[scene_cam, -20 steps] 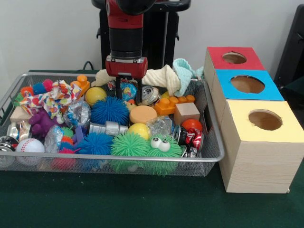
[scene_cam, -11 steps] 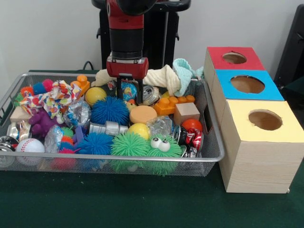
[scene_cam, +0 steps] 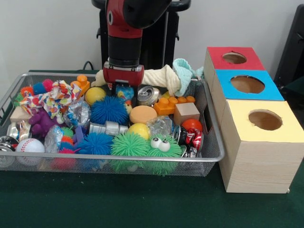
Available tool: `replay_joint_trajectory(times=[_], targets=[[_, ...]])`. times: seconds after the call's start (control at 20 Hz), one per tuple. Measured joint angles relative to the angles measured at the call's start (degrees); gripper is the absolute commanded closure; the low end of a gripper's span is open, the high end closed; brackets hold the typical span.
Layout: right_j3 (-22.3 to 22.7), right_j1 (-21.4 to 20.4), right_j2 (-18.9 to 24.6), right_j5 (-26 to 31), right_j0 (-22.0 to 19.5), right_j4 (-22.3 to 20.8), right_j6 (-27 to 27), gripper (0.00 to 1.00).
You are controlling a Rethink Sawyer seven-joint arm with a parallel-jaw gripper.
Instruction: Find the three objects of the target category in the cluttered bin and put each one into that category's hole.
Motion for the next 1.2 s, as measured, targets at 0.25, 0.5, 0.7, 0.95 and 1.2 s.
replay_joint_trajectory(times=[0.25,0.5,0.7,0.95,1.2], targets=[[-0.8,1.1,0.0,1.2,0.1,-0.1,0.0,0.0],[-1.1,1.4,0.0,1.2,0.1,-0.1,0.0,0.0],[-1.1,1.4,0.0,1.2,0.1,-0.1,0.0,0.0],[-1.1,1.4,0.0,1.2,0.0,-0.1,0.0,0.0],[-1.1,1.2,0.0,1.1,-0.5,-0.1,0.0,1.0]])
